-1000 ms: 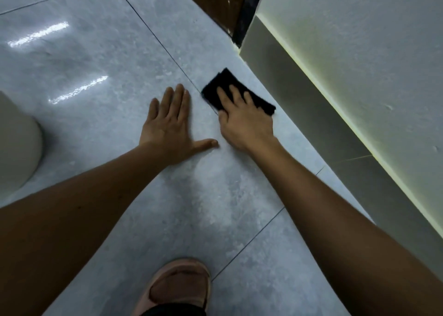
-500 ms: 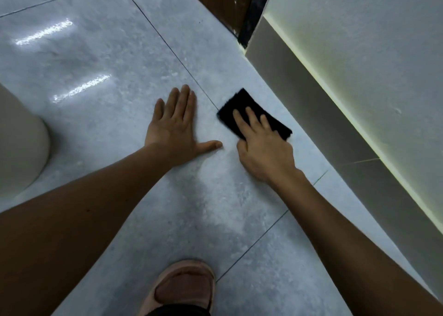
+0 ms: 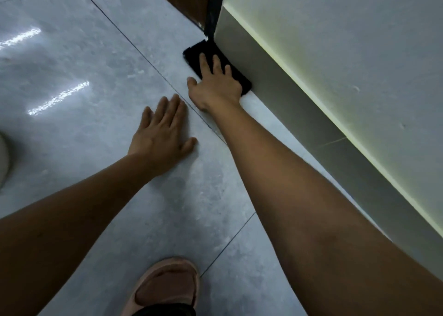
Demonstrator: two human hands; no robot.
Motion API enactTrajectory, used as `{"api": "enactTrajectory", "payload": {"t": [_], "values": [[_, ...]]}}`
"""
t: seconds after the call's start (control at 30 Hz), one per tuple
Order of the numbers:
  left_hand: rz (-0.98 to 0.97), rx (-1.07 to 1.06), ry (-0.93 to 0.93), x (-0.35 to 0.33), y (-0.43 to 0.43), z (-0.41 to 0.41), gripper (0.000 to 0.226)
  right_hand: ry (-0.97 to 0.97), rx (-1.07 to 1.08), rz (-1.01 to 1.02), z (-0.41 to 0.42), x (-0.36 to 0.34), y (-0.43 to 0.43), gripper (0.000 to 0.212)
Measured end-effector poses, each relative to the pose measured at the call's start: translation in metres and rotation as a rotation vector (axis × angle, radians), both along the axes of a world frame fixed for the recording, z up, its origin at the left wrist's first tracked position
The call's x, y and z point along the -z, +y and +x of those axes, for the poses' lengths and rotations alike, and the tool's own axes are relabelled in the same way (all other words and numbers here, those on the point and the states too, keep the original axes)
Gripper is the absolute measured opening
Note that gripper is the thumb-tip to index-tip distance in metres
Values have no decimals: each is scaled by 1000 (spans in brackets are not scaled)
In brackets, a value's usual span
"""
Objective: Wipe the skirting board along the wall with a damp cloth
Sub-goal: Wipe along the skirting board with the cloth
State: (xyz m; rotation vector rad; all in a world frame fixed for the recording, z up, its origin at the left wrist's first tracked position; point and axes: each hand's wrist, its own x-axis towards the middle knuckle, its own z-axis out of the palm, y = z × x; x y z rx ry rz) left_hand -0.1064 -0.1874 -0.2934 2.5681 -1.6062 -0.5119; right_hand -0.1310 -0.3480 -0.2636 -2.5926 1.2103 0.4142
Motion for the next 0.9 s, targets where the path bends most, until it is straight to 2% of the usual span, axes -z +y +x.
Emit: {"api": "enactTrajectory", "payload": {"t": [0.17, 0.3, 0.37, 0.5, 0.6, 0.73, 0.8, 0.9], "values": [[14, 43, -25, -5, 6, -11, 98, -51, 57, -26, -102, -1, 12, 59], [21, 46, -18, -5, 7, -7, 102, -14, 210, -39, -213, -7, 34, 57], [11, 46, -23, -2, 7, -9, 102, 10, 285, -29, -239, -10, 42, 57], [-74, 46, 2, 4, 9, -19, 92, 33, 345, -9, -216, -8, 40, 59], [-144, 85, -24, 9, 15, -40, 83, 8, 218, -38, -165, -1, 34, 58], [-110, 8, -52, 10, 13, -55, 88, -13, 99, -10, -101, 4, 25, 56], [-89, 6, -66, 9, 11, -54, 89, 1, 34, -33, -102, 3, 25, 58], [-83, -9, -53, 7, 11, -54, 91, 42, -88, -91, -147, -5, 37, 61]]}}
